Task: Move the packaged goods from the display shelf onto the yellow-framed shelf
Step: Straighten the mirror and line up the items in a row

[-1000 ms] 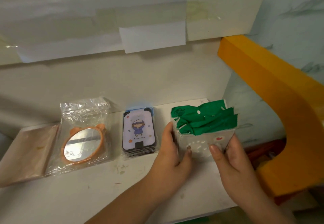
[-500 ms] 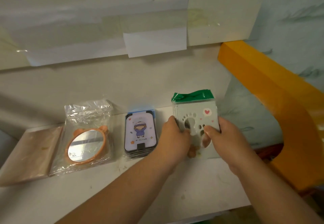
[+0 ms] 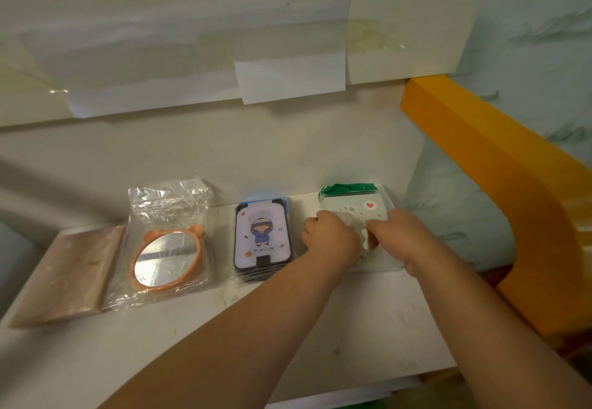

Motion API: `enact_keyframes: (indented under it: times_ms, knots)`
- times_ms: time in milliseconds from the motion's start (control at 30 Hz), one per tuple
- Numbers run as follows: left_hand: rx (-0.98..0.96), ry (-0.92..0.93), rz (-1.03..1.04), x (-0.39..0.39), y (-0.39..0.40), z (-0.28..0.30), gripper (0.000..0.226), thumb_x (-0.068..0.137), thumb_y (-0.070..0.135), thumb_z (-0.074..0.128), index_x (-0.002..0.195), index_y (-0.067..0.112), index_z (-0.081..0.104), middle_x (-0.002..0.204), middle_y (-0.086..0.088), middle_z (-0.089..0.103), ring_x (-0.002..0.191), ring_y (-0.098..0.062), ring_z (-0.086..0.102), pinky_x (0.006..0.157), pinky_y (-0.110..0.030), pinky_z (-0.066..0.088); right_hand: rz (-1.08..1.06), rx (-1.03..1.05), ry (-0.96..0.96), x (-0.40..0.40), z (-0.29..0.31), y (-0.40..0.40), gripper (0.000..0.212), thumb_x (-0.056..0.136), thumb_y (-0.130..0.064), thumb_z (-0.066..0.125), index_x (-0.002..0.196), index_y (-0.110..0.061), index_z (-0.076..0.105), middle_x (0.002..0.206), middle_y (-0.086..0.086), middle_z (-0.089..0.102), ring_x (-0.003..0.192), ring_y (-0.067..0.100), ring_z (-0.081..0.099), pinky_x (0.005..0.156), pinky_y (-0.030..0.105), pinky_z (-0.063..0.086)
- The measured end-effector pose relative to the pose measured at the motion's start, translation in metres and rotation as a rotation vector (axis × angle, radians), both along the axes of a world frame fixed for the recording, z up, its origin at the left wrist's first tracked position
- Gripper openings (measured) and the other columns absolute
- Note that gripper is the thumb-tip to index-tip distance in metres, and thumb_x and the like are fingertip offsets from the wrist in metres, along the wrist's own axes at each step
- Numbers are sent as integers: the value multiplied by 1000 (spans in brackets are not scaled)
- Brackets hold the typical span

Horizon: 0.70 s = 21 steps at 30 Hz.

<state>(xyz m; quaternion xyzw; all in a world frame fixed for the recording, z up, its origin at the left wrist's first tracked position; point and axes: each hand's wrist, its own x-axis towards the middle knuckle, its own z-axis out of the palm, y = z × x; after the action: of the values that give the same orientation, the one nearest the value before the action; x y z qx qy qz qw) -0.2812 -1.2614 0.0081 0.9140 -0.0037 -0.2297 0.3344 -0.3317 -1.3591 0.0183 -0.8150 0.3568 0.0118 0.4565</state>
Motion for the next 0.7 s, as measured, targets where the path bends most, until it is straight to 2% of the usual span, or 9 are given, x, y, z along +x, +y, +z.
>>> enact_keyframes:
  times_ms: [67, 133, 233, 300, 400, 500, 567, 633, 700]
  knots:
    - [11, -3, 0, 0, 2, -1, 48, 98, 23, 47, 143, 10, 36, 148, -15, 35, 136, -31, 37, 110, -38, 35, 27, -23, 45, 1, 3, 1, 7, 73, -11, 62, 74, -4, 64, 91, 16, 63, 78, 29, 59, 61, 31, 45]
    - [-1, -9, -5, 0, 4, -2, 46, 98, 23, 47, 142, 9, 38, 146, -16, 38, 134, -32, 40, 110, -40, 38, 47, -21, 76, 0, 3, 0, 12, 71, -11, 63, 80, -2, 66, 92, 17, 63, 80, 31, 59, 65, 34, 48]
    - [-26, -24, 8, 0, 6, -6, 44, 98, 24, 51, 138, 10, 42, 142, -15, 43, 129, -32, 46, 109, -42, 42, 50, -21, 87, -1, 0, 1, 17, 74, -12, 61, 85, -2, 68, 94, 17, 62, 79, 29, 57, 60, 30, 43]
    - [-52, -45, 26, -1, 8, -4, 43, 98, 23, 51, 138, 9, 43, 141, -15, 44, 129, -32, 46, 108, -43, 42, 43, -61, 85, -3, -1, 3, 17, 75, -17, 61, 83, -4, 68, 95, 17, 61, 80, 29, 57, 61, 32, 47]
    - [-50, -168, -55, -12, 14, 1, 42, 93, 21, 54, 133, 7, 48, 138, -15, 48, 128, -34, 46, 106, -43, 42, 45, -254, 90, -11, 2, 8, 37, 73, -34, 59, 97, -7, 65, 96, 16, 62, 85, 34, 60, 71, 40, 55]
    - [-179, -383, -170, -35, 34, 11, 39, 84, 26, 57, 119, 9, 58, 127, -14, 58, 118, -35, 54, 102, -42, 45, 114, -508, 40, -20, 10, 18, 54, 77, -42, 49, 117, -9, 64, 108, 18, 62, 99, 38, 58, 80, 39, 50]
    - [-280, -477, -251, -52, 62, 20, 42, 85, 26, 57, 124, 12, 58, 133, -8, 55, 125, -28, 48, 110, -28, 36, 165, -573, -38, -26, 18, 33, 50, 85, -33, 56, 129, -9, 58, 125, 19, 57, 114, 38, 52, 91, 40, 45]
    - [-291, -561, -308, -64, 99, 26, 49, 90, 19, 61, 139, 14, 52, 144, -2, 46, 135, -15, 35, 110, -9, 16, 228, -587, -125, -31, 23, 50, 51, 87, -27, 61, 134, -10, 53, 137, 16, 51, 125, 36, 47, 102, 40, 41]
    - [-248, -678, -293, -65, 141, 23, 54, 91, 20, 63, 142, 16, 50, 148, -1, 44, 138, -14, 36, 112, -12, 19, 322, -591, -209, -32, 25, 71, 50, 85, -27, 61, 133, -13, 55, 135, 12, 53, 124, 32, 49, 104, 40, 42]
